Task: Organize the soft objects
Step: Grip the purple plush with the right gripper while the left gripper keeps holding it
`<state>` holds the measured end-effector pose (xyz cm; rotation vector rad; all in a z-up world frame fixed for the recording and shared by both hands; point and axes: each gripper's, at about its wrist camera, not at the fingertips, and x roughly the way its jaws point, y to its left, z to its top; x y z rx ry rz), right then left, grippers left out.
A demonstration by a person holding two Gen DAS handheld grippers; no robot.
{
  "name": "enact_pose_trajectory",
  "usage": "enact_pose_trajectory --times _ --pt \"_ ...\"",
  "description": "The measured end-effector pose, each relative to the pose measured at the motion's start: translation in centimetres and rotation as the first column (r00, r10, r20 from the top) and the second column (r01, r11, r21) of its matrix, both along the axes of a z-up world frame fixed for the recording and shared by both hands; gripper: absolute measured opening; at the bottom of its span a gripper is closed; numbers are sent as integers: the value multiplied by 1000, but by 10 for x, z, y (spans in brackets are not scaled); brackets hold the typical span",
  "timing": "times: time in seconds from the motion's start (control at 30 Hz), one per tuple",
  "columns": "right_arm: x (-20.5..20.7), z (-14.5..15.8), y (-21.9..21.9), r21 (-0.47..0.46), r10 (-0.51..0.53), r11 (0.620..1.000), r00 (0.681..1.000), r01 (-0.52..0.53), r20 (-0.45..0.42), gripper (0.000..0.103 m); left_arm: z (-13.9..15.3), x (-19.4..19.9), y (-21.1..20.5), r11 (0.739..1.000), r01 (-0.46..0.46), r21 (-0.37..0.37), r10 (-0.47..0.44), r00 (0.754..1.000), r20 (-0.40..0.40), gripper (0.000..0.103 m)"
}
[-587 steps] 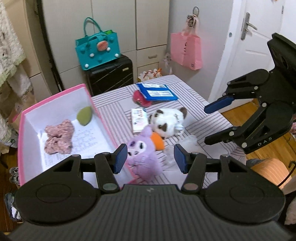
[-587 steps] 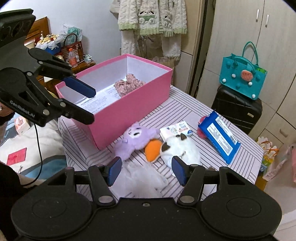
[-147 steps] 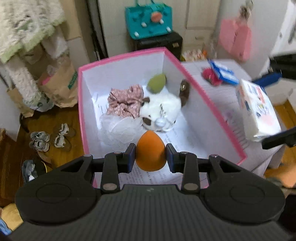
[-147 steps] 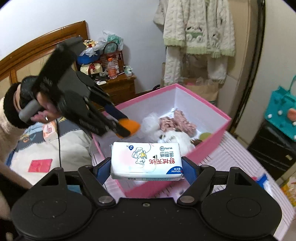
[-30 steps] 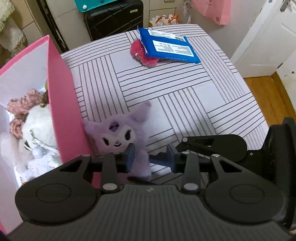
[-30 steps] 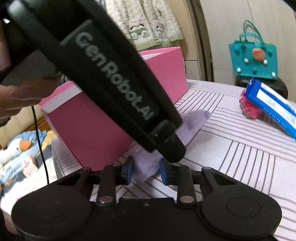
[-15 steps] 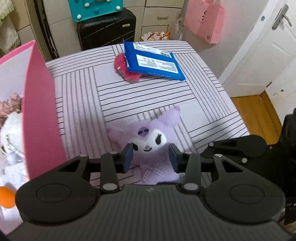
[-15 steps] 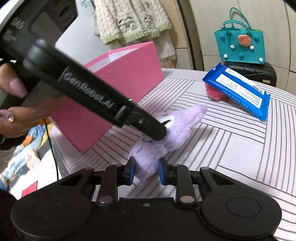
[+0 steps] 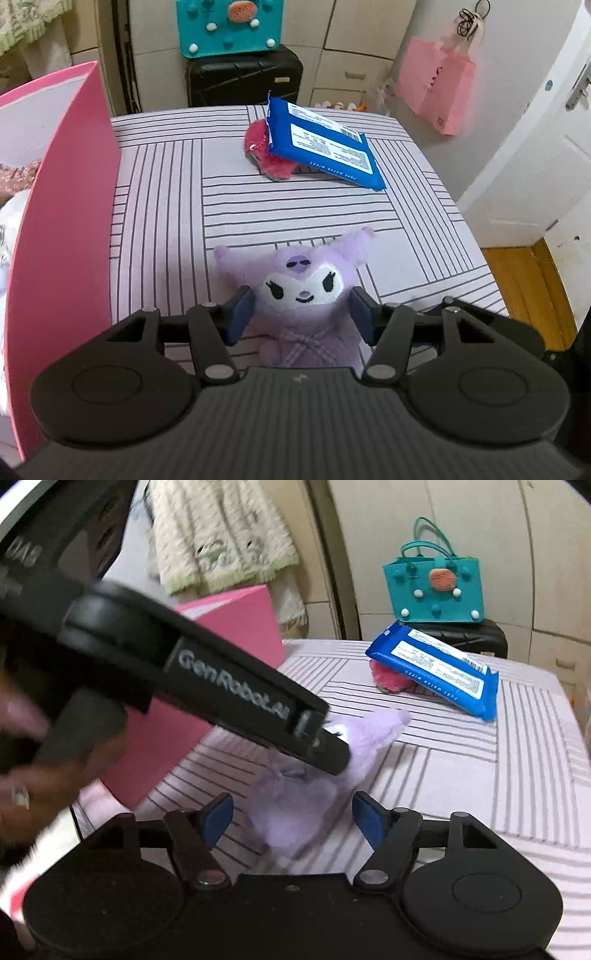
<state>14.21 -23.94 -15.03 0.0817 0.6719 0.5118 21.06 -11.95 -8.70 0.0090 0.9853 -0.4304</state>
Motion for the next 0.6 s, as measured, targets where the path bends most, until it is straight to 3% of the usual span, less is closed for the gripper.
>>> enact_pose_trajectory --times 0.1,0.27,0.37,0.4,0.47,0.6 --pt "0 -3 4 28 -34 999 999 34 4 77 1 -4 1 1000 -2 -18 2 1000 7 59" --pt "-1 -7 10 -91 -81 992 995 86 58 77 3 -7 1 998 -3 -58 2 1000 -15 66" --pt "-2 -8 9 -141 -84 986 994 95 76 76 7 -13 -3 998 8 -57 -6 1000 24 69" --pt "-2 -7 8 -143 -91 985 993 101 76 75 8 -15 -3 999 -1 -50 3 999 45 70" --pt "-5 -6 5 -130 -94 986 993 104 78 57 9 -16 -1 998 -31 -46 35 996 79 74" --pt "-7 -6 3 -121 -105 986 990 115 91 53 3 -9 4 993 -101 -57 105 991 79 75"
